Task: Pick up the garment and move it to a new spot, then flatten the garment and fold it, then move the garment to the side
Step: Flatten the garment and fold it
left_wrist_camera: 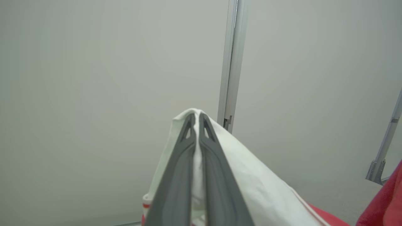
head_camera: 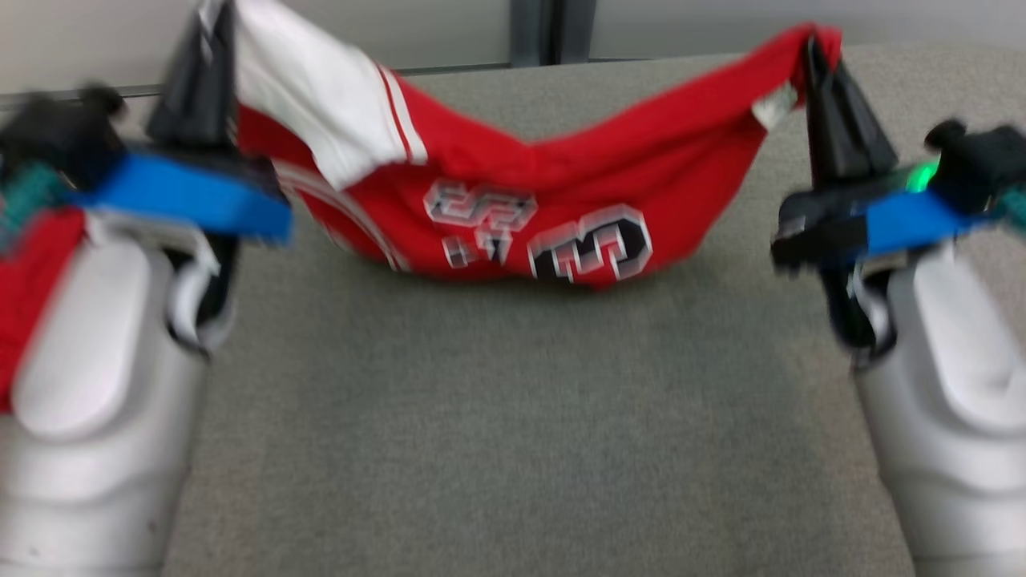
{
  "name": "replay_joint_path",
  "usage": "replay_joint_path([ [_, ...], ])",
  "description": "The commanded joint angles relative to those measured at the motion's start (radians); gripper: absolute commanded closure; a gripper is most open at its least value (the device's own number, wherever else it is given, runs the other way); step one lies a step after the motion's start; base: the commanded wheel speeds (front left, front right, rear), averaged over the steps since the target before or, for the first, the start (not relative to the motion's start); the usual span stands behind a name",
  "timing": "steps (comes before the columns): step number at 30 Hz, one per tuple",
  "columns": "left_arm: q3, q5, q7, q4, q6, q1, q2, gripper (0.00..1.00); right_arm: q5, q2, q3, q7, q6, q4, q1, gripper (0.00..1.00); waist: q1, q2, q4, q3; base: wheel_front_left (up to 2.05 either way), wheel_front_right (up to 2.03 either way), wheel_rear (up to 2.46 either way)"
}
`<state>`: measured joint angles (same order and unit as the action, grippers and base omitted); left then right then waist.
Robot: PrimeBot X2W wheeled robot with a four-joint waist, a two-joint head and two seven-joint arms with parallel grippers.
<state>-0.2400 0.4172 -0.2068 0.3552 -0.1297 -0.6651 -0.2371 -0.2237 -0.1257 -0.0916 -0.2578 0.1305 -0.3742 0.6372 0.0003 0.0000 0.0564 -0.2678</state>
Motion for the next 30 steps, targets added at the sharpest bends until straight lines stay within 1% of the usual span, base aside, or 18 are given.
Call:
replay_joint_path([
  [1,0.010,0.005,0.010,0.011,-0.001,-0.091,-0.017,1.00,-0.014,-0.011,-0.007,0.004,0.000,-0.022,0.089,1.00,-0.0003,0.0000,-0.005,-0.042,0.00,0.00,0.00],
  [5,0.044,0.018,0.048,0.076,-0.001,-0.338,-0.051,1.00,-0.056,-0.021,-0.026,0.025,0.000,-0.108,0.319,1.00,-0.0003,0.0000,0.009,-0.127,0.00,0.00,0.00],
  [8,0.049,0.021,0.062,0.140,-0.001,-0.521,-0.057,1.00,-0.099,-0.031,-0.026,0.038,0.000,-0.178,0.480,1.00,-0.0003,0.0000,0.013,-0.181,0.00,0.00,0.00],
  [10,0.054,0.026,0.056,0.180,0.001,-0.632,-0.043,1.00,-0.123,-0.039,-0.024,0.042,0.000,-0.226,0.581,1.00,-0.0003,0.0000,0.014,-0.210,0.00,0.00,0.00],
  [14,0.029,0.010,0.044,0.276,0.001,-0.835,-0.021,1.00,-0.134,-0.076,-0.029,0.036,0.000,-0.311,0.762,1.00,-0.0003,0.0000,0.009,-0.255,0.00,0.00,0.00],
  [18,-0.011,0.002,0.007,0.362,0.000,-0.962,0.007,1.00,-0.141,-0.105,-0.045,0.024,0.000,-0.391,0.885,1.00,-0.0003,0.0000,0.007,-0.272,0.00,0.00,0.00],
  [20,-0.031,0.012,-0.010,0.390,0.000,-1.000,0.014,1.00,-0.144,-0.113,-0.063,0.017,0.000,-0.425,0.922,1.00,-0.0003,0.0000,0.005,-0.276,0.00,0.00,0.00],
  [23,-0.066,0.028,-0.029,0.421,0.000,-1.008,0.012,1.00,-0.152,-0.126,-0.102,0.007,0.000,-0.470,0.935,1.00,-0.0003,0.0000,-0.001,-0.280,0.00,0.00,0.00],
  [27,-0.097,0.068,-0.046,0.432,0.000,-0.938,0.008,1.00,-0.181,-0.133,-0.143,-0.002,0.000,-0.503,0.878,1.00,-0.0003,0.0000,-0.010,-0.284,0.00,0.00,0.00],
  [30,-0.098,0.102,-0.055,0.409,0.000,-0.851,-0.001,1.00,-0.215,-0.127,-0.169,-0.007,0.000,-0.491,0.801,1.00,-0.0003,0.0000,-0.013,-0.282,0.00,0.00,0.00],
])
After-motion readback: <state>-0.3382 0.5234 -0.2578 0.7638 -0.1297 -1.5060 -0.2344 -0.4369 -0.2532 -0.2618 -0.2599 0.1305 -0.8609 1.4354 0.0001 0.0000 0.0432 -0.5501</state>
